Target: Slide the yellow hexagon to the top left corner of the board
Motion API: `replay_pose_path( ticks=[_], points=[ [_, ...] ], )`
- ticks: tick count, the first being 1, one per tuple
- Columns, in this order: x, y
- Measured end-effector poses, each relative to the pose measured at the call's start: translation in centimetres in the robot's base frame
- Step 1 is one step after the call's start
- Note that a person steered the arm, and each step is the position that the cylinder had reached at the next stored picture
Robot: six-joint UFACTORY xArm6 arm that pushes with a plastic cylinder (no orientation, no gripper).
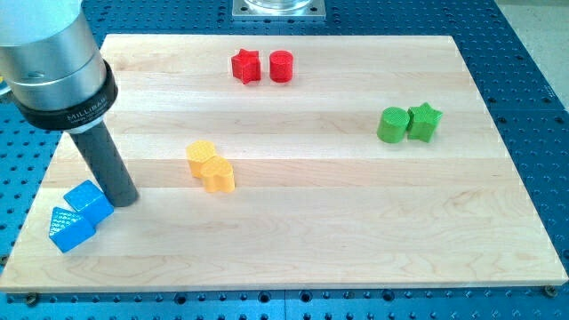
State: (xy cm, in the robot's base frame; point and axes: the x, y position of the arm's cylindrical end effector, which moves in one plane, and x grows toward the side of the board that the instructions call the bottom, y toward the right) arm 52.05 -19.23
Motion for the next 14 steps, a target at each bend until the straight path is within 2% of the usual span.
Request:
replay_pose_path(
  ticks=[3, 4, 5, 6, 8, 9, 10, 11, 13, 14],
  points=[
    [1.2, 1.4],
    [1.2, 4.0],
    [3.6, 7.4],
    [3.5, 10.8],
    [-2.3, 8.9],
    [-0.4, 9.1],
    [-0.7, 12.3],
    [-3.0, 11.3],
    [-8.2, 3.8],
    [-13.7, 3.7]
  ],
)
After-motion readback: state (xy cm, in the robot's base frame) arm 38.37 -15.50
